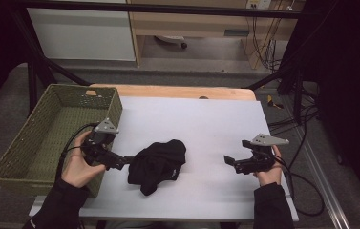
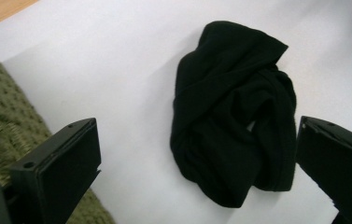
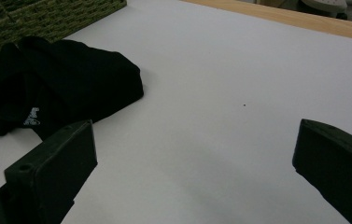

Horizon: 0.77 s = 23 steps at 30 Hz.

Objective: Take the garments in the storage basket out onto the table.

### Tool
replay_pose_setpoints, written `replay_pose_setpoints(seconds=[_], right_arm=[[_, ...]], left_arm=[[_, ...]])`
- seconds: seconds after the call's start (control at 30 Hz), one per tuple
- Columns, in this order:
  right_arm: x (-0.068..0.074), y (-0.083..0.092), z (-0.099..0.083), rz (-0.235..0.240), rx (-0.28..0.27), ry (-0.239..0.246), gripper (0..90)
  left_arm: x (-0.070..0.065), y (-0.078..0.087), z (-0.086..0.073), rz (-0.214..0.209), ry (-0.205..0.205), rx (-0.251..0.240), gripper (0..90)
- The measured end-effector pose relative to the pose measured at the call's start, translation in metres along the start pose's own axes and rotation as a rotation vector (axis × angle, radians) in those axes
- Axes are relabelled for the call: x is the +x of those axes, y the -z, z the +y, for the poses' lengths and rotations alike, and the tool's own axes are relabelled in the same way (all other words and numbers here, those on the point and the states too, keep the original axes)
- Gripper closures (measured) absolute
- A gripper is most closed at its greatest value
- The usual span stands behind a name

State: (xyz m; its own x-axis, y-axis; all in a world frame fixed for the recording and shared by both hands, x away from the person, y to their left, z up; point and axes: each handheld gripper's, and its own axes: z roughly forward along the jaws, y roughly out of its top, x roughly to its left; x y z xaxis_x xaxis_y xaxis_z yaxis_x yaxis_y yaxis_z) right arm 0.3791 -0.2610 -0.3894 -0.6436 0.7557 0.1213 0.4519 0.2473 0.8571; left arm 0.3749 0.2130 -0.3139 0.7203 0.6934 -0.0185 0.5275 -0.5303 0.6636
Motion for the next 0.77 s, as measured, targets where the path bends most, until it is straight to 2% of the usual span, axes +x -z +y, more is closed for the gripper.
replay_pose_setpoints(seconds=[0.1,0.2,0.53,0.77], right_arm=[[0.0,0.0,0.0,0.001,-0.001,0.0,0.3],[0.0,0.0,0.0,0.001,0.0,0.001,0.3],[0.0,0.0,0.0,-0.001,-0.001,0.001,0.3],[0.0,0.0,0.0,0.0,0.004,-0.001,0.3]], left_arm=[[0.007,0.003,-0.006,0.008,0.015,-0.012,0.3],[0.015,0.006,-0.014,0.039,0.034,-0.019,0.6],[0.038,0.02,-0.036,0.063,0.097,-0.062,1.4],[0.048,0.022,-0.048,0.082,0.116,-0.065,2.0]])
